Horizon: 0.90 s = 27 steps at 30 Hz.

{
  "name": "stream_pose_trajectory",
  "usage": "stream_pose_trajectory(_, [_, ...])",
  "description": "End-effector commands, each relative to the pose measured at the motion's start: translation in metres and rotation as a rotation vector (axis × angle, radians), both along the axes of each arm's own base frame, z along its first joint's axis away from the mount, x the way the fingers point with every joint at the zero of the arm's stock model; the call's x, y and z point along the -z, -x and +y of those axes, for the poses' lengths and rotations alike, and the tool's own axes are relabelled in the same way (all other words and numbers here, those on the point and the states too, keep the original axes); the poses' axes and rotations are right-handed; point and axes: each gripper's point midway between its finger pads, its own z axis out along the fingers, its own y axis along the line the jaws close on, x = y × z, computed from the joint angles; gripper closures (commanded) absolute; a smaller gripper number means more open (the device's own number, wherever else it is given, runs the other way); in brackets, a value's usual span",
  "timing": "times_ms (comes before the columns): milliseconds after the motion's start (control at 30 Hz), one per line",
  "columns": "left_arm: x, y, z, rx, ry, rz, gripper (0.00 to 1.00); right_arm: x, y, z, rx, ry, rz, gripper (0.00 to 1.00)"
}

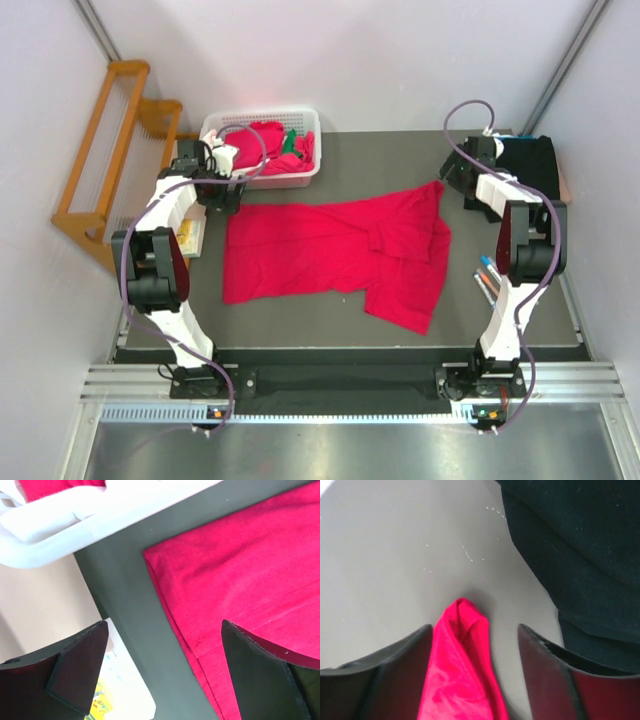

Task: Fold and stack the t-shirts
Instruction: Flatten the tshirt out

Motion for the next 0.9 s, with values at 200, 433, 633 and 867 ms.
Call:
stream_pose_trajectory(200, [-0.096,0.014,-0.024,0.039,0.109,-0.146,0.01,-0.075,0.039,0.025,-0.034,0.009,-0.081,0.39])
stream_pose_trajectory(433, [-0.07,0.112,-0.087,0.231,0.063,0.0,0.01,-0.099,0.126,0.098,-0.254,0.058,-0.105,0.44])
stream_pose_trajectory(633, [-0.01,0.185,-0.094,0.309,-0.052,0.142,0.01,-0.048,0.213,0.13,-0.394,0.003,0.016,0.5])
stream_pose_trajectory(867, [0.007,0.202,-0.074,0.288,-0.139,0.192,0.01,-0.018,0.278,0.139,-0.451,-0.033,0.123,0.43])
